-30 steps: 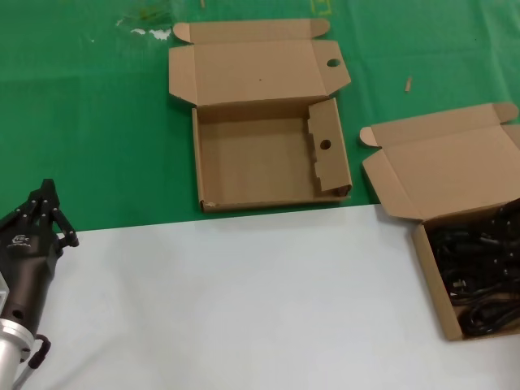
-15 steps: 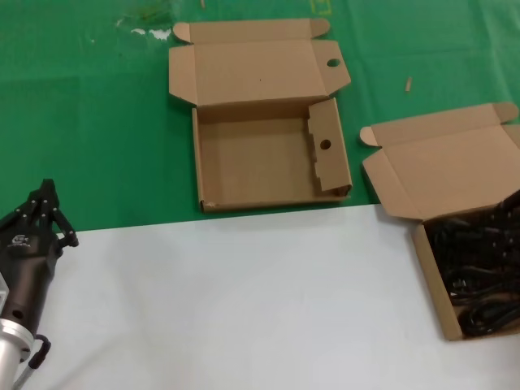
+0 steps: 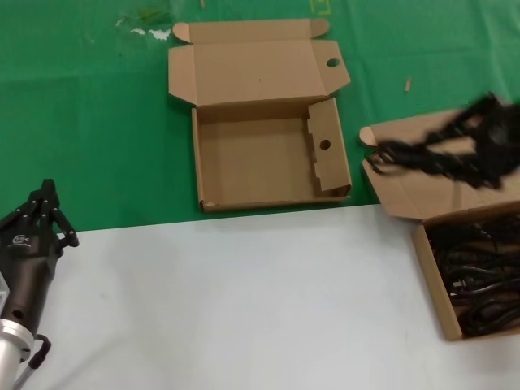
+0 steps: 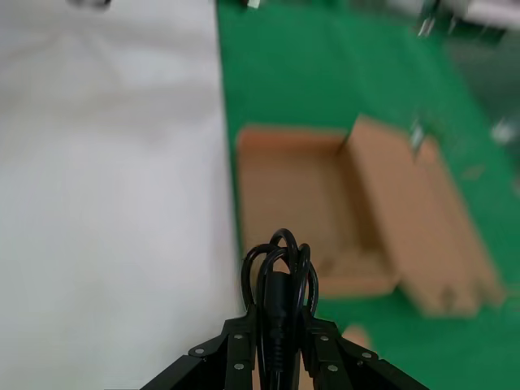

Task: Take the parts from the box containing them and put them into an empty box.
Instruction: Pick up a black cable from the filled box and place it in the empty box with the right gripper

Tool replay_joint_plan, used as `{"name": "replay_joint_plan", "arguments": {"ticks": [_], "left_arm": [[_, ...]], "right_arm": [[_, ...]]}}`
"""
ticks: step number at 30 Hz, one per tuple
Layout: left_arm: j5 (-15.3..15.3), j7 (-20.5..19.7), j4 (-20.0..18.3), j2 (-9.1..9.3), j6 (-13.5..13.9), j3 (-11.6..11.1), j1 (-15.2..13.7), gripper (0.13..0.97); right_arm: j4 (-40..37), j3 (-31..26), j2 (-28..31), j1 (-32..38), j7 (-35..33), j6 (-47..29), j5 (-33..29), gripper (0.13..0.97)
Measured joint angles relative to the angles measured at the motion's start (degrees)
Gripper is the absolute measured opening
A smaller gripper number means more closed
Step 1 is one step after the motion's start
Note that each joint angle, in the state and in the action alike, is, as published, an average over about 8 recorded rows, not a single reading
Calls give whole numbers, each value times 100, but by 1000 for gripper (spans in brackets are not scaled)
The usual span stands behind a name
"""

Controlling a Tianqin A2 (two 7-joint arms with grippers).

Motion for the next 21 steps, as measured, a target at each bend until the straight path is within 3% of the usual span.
{"name": "replay_joint_plan", "arguments": {"ticks": [10,21], "left_arm": [[0,0,0,0,0,0,0,140],[0,0,0,0,0,0,0,140]], "right_arm": [[-501,-488,-1482,832,-168,595,-404,231],[-2569,-916,-2999,1201,-1676,1507,-701,231]]}}
